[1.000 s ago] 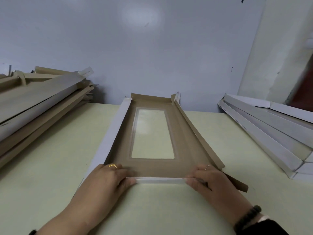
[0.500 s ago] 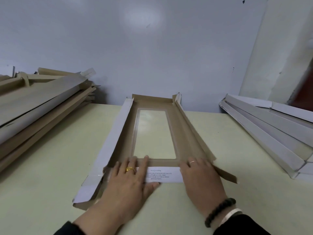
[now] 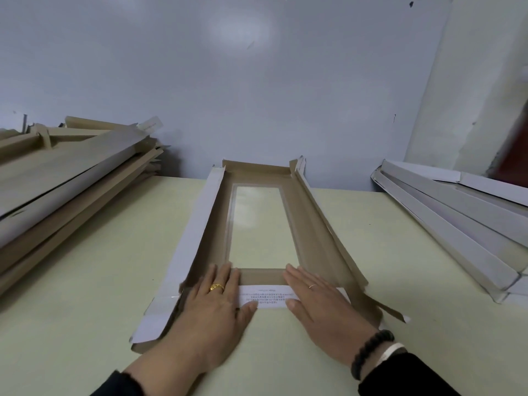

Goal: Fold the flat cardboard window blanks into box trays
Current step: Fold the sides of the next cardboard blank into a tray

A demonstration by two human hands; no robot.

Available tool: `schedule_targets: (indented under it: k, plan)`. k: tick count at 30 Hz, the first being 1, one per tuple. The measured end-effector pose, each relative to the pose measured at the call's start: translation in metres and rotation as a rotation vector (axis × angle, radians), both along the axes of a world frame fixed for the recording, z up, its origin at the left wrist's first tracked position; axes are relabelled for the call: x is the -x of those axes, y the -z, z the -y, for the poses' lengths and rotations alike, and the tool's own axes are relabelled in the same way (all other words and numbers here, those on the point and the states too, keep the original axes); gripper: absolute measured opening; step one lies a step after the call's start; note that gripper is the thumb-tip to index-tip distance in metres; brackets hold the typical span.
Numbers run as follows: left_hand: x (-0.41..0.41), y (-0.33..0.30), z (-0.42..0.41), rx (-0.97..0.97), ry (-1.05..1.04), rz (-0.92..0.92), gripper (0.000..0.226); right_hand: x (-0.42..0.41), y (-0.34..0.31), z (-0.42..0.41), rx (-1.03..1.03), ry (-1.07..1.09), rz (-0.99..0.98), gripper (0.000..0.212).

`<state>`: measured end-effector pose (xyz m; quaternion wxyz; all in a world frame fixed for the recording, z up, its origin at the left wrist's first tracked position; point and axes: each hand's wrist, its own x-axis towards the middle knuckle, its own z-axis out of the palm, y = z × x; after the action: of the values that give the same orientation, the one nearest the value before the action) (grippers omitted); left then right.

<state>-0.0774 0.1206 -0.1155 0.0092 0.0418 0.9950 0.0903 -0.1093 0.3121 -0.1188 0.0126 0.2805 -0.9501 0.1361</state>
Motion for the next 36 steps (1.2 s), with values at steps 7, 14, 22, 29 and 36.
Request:
schedule_targets:
  k: [7,14,22,29,36]
  plan:
    - [0.007,-0.011,0.012,-0.097,0.065,-0.202,0.042,0.002,-0.011,-0.006,0.196,0.112,-0.128,0.034]
    - [-0.011,-0.019,0.016,-0.206,0.135,-0.448,0.059,-0.010,-0.015,-0.007,0.142,0.072,-0.321,0.026]
    - [-0.017,-0.016,0.021,-0.195,0.225,-0.321,0.039,-0.022,-0.019,-0.001,0.121,0.052,-0.389,0.045]
    - [-0.022,-0.025,0.014,-0.068,0.251,-0.364,0.045,-0.022,-0.024,0.003,0.089,-0.011,-0.206,0.046]
    - [-0.029,-0.063,0.043,-0.468,0.236,-0.818,0.023,-0.039,-0.037,0.013,-0.044,-0.094,-0.482,0.040]
